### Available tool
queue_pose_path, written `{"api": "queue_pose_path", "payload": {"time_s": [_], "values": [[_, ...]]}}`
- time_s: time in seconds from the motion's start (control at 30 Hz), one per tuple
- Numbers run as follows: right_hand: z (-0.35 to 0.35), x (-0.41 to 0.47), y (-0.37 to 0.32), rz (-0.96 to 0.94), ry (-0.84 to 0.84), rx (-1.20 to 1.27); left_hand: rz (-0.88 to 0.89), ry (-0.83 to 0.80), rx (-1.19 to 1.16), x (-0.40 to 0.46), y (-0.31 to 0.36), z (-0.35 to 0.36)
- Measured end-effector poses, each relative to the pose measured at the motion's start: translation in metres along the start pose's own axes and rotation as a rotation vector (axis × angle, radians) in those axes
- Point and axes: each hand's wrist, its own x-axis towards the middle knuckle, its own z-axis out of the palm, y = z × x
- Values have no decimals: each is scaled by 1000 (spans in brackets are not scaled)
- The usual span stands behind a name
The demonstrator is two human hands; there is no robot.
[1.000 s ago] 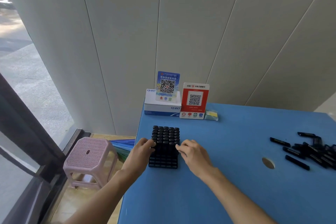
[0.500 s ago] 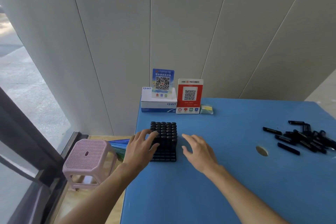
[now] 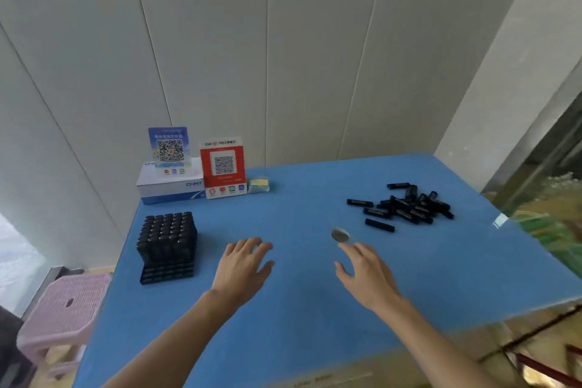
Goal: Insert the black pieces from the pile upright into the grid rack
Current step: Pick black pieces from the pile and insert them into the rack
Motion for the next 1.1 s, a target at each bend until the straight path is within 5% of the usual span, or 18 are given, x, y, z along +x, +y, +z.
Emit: {"api": "queue_pose_path", "payload": {"time_s": [0.43, 1.1], "values": [[-65, -64, 185, 187, -3, -29, 37, -138, -77, 50, 159, 80], [-34, 59, 289, 257, -88, 54, 59, -177, -157, 184, 177, 196]]}}
